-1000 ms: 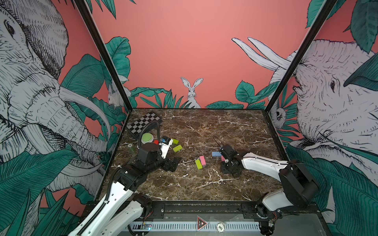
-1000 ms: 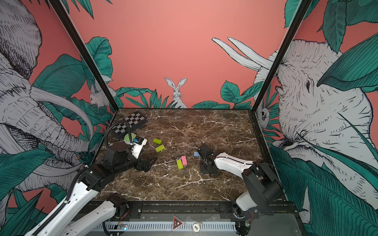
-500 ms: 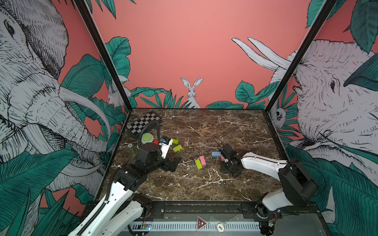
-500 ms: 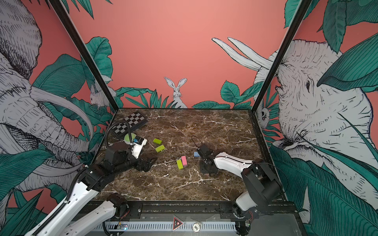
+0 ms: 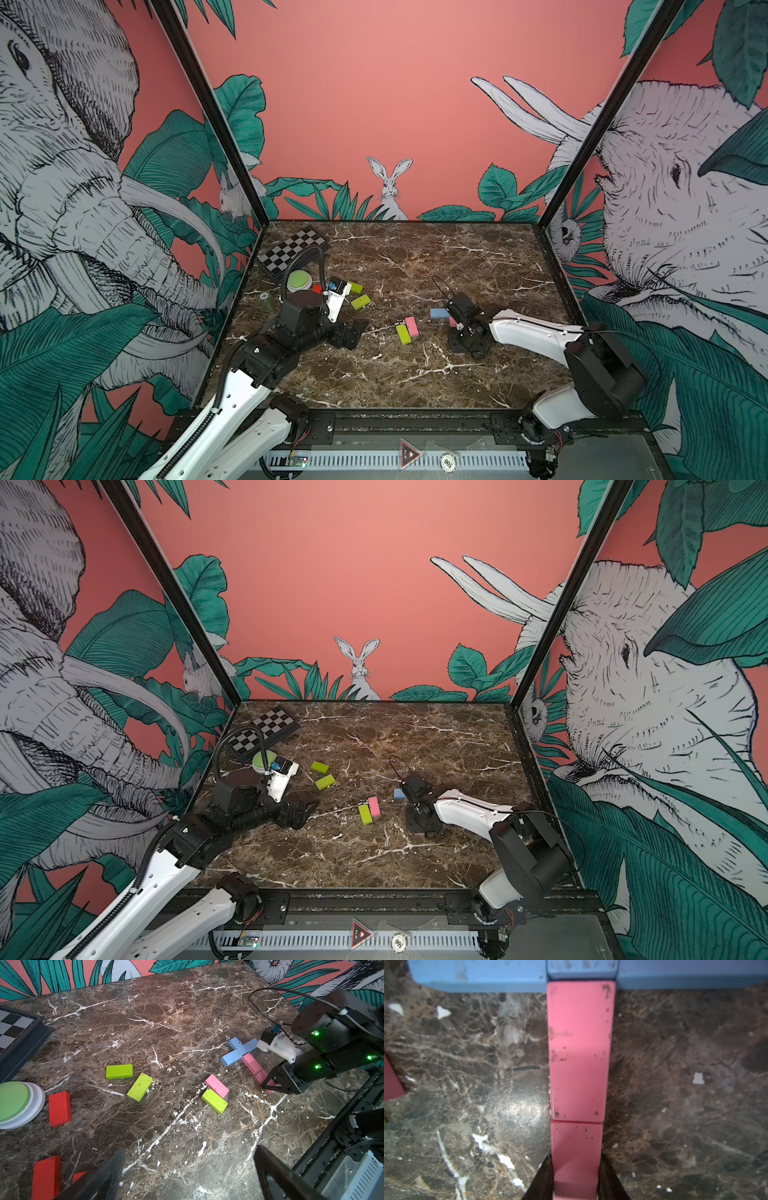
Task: Assemble the letter t with building blocks
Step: Assemble the building block at the center of the board.
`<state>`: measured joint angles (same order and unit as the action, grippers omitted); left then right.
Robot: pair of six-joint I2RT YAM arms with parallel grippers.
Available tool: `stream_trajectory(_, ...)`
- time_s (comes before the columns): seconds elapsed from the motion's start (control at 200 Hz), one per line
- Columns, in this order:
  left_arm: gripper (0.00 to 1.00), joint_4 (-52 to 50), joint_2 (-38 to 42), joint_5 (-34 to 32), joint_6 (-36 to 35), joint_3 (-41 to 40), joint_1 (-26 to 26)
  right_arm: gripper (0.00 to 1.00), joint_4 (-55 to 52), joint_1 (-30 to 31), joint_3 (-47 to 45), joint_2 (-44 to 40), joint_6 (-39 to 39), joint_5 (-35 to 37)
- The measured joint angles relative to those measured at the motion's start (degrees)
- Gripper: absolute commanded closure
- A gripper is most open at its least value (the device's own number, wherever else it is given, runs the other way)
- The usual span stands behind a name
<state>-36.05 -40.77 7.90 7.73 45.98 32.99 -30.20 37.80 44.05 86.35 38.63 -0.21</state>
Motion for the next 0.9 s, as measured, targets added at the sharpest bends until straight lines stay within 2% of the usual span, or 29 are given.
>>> stream_trajectory(0.32,0.01,0.0,0.0,0.0,0.0,0.0,0.0,0.59,0.68,0.07,0.04,0.04,0.2,-0.02)
stream_trajectory(0.715,0.01,0.0,-0.09,0.0,0.0,0.0,0.0,0.41,1.42,0.09,0.13,-0.22,-0.09,0.79)
stream_trajectory(0.9,0.01,0.0,-0.09,0.0,0.0,0.0,0.0,0.32,0.24,0.09,0.13,-2.86,-0.31,1.68)
